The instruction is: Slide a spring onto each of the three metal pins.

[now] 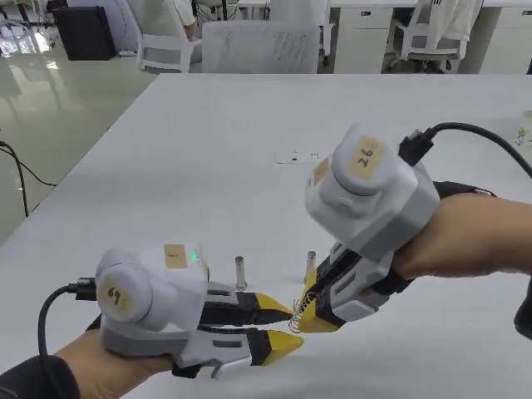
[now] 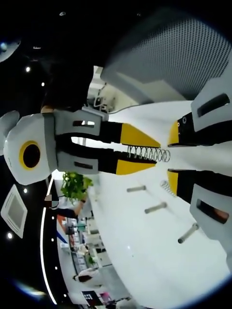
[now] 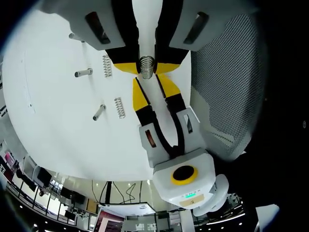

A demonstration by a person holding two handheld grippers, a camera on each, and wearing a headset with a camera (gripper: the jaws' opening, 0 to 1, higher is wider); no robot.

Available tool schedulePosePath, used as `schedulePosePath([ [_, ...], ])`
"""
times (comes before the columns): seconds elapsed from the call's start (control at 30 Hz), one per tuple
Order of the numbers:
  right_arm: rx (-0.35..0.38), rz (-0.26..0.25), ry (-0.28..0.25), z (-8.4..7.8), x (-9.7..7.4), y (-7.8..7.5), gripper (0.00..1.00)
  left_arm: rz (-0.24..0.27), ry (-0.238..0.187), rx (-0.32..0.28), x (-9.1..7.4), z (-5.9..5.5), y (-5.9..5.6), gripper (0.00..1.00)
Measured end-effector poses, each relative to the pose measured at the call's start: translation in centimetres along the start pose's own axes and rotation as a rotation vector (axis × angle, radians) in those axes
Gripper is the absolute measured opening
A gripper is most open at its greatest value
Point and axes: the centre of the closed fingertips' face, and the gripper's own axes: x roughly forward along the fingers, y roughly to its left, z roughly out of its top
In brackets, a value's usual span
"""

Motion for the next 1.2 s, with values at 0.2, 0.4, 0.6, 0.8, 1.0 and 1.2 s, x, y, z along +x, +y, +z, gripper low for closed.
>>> schedulePosePath([
  [0.2, 0.008, -0.007, 0.003, -0.3, -0.2, -0.2, 0.08, 0.016, -0.003, -0.032, -0.4, -0.2, 0.4, 0.15],
  [0.4, 0.019, -0.013, 0.008, -0.8, -0.4, -0.5, 0.08, 0.040, -0.014, -0.060, -1.1, -0.1, 1.1, 0.20],
  [0.6, 0.027, -0.017, 0.011, -1.1, -0.6, -0.6, 0.08, 0.063, -0.032, -0.080, -1.7, 0.1, 1.7, 0.24],
  [0.8, 0.029, -0.022, 0.015, -1.3, -0.7, -0.8, 0.08, 0.087, -0.040, -0.092, -2.5, 0.2, 2.3, 0.27],
  [1.0, 0.031, -0.028, 0.019, -1.6, -0.9, -0.9, 0.08, 0.099, -0.038, -0.095, -3.1, 0.1, 2.4, 0.30],
  [1.2, 0.035, -0.033, 0.019, -1.7, -1.2, -1.0, 0.08, 0.116, -0.035, -0.094, -3.7, 0.1, 2.6, 0.32],
])
